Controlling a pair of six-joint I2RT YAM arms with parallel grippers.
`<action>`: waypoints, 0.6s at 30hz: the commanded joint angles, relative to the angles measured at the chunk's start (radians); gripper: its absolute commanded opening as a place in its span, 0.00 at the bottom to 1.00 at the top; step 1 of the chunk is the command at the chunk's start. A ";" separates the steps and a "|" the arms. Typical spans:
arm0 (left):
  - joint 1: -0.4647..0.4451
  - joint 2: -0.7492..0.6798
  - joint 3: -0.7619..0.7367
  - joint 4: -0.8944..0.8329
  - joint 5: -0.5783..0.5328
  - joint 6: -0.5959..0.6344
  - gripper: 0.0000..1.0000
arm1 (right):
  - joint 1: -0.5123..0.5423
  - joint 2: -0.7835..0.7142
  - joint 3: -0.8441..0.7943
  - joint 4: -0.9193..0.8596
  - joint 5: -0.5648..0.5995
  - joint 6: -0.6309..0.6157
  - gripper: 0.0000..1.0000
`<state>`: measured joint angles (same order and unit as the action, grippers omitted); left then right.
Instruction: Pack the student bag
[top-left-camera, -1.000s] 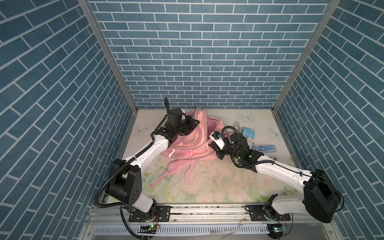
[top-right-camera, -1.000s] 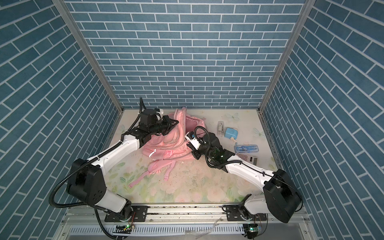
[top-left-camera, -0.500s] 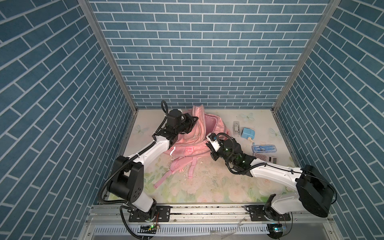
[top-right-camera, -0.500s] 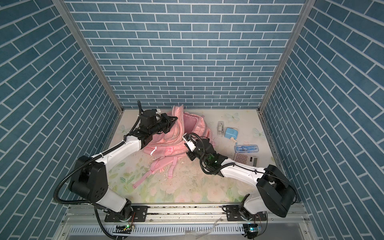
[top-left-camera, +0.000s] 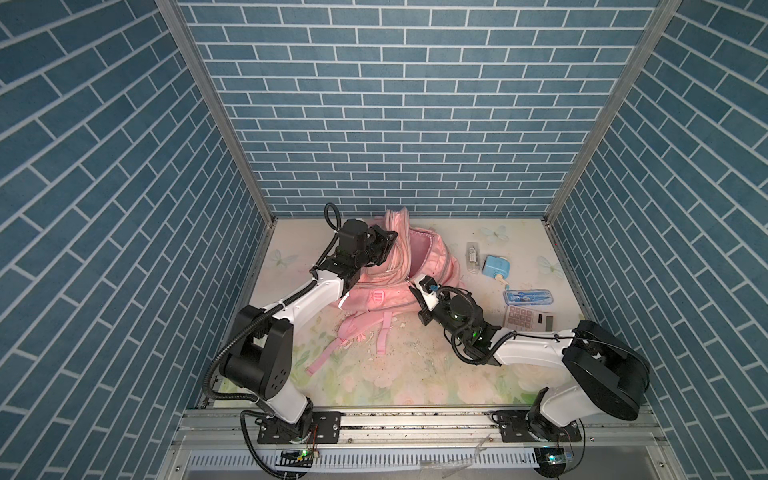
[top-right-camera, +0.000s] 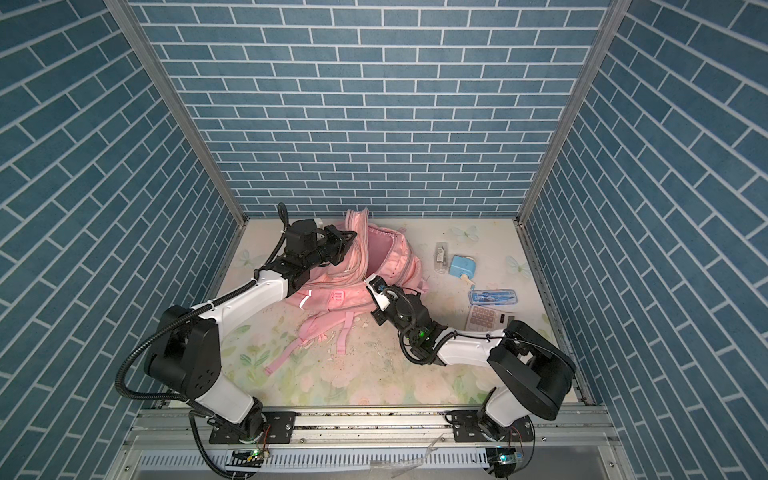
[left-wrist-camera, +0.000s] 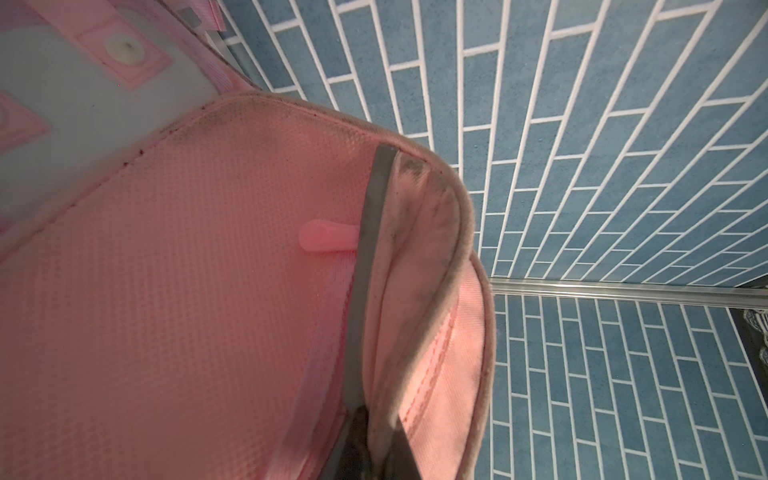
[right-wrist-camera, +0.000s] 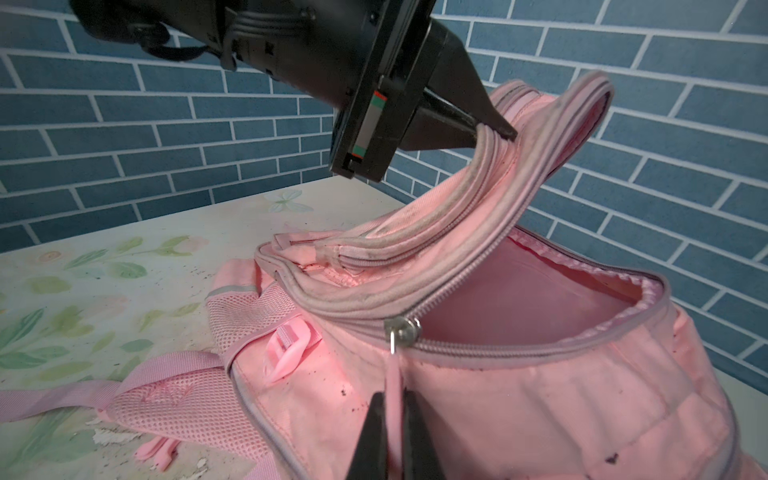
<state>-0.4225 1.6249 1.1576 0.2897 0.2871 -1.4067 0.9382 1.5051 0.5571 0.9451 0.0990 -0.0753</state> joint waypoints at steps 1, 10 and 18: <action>0.025 -0.018 0.116 0.253 -0.115 -0.008 0.00 | 0.003 -0.039 -0.019 0.049 -0.231 -0.039 0.00; -0.002 0.013 0.160 0.271 -0.157 -0.023 0.00 | 0.018 0.060 0.158 -0.235 -0.072 0.035 0.00; -0.023 0.038 0.201 0.270 -0.145 -0.025 0.00 | 0.037 0.174 0.250 -0.184 -0.033 0.061 0.00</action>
<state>-0.4335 1.6947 1.2900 0.3168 0.1722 -1.4231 0.9470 1.6527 0.7795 0.7334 0.1013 -0.0296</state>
